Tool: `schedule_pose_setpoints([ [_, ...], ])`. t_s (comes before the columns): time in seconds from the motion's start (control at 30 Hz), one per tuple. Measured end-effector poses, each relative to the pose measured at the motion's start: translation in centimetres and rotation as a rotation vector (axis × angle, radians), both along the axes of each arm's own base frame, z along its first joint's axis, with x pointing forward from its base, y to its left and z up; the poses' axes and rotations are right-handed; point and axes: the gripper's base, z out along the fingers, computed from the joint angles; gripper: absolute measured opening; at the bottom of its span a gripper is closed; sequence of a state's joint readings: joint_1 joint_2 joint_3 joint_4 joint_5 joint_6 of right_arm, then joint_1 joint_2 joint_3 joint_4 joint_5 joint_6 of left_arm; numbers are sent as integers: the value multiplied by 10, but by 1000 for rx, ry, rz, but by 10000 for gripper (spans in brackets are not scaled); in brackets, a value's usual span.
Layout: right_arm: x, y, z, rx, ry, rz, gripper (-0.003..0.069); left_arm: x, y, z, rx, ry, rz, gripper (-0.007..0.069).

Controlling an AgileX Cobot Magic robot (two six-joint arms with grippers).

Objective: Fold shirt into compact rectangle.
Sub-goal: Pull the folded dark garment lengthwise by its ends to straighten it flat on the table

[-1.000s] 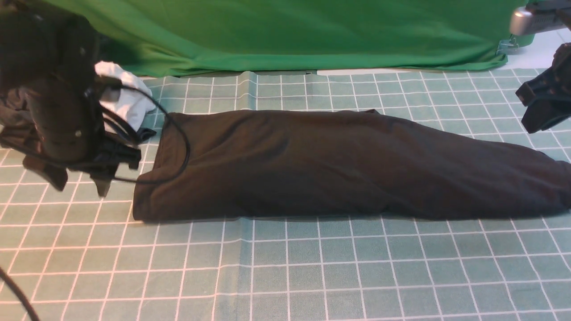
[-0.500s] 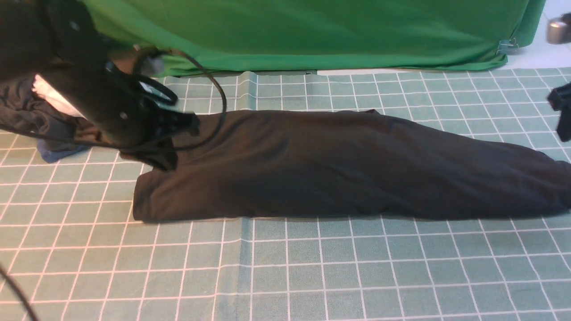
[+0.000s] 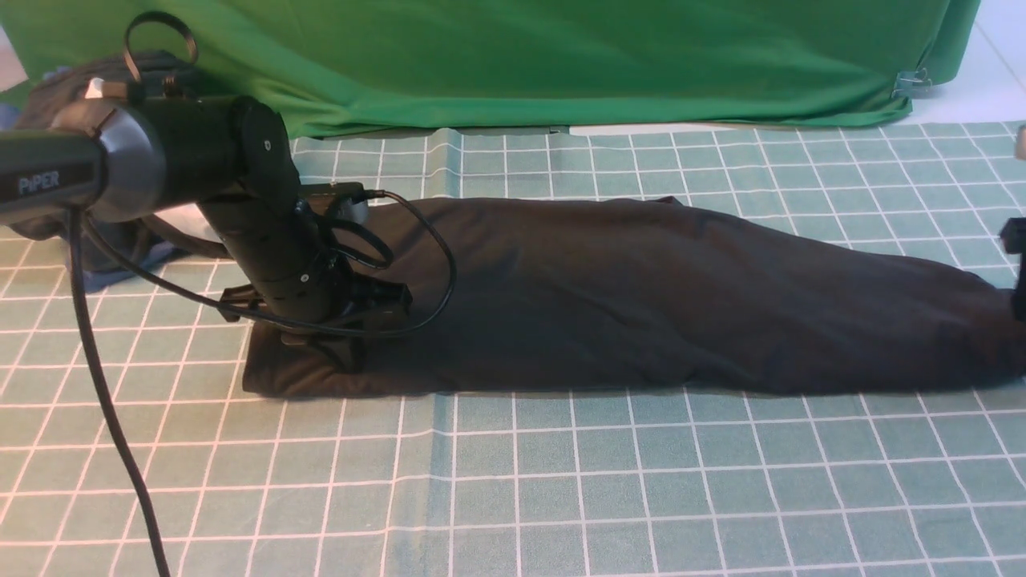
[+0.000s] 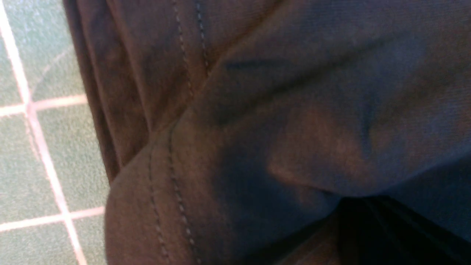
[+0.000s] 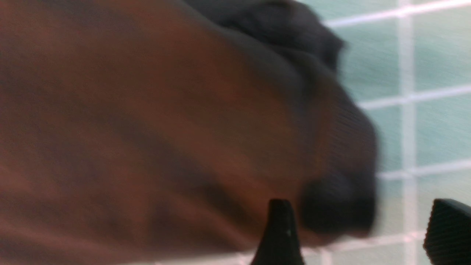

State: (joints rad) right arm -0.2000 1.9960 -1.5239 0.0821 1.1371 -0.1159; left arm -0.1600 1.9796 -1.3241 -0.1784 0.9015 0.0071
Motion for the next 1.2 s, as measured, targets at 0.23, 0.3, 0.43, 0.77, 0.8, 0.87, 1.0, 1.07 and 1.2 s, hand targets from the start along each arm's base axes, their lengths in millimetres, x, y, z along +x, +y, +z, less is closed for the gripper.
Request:
schedule_pose_setpoints([
  [0.23,5,4,-29,68,66,50,321,0,0,0,3,3,-2,1],
  [0.3,5,4,-30,67,68,55,178,0,0,0,2,3,-1,1],
  [0.43,10,-2,-22,68,37,42,44,0,0,0,-1,3,1,1],
  [0.77,7,-27,-9,84,46,-16,65,0,0,0,-1,5,7,1],
  [0.8,7,-28,-9,78,48,-15,87,0,0,0,-1,5,7,1],
  [0.87,6,-31,-9,49,57,-13,221,0,0,1,-4,3,9,1],
  [1.0,6,-36,-8,16,60,-36,528,-3,0,10,-7,-18,8,4],
  [1.07,7,-36,-7,15,56,-52,606,-6,1,21,-2,-45,2,4],
  [1.2,9,-35,-7,35,36,-68,680,-14,3,61,-13,-152,-1,4],
])
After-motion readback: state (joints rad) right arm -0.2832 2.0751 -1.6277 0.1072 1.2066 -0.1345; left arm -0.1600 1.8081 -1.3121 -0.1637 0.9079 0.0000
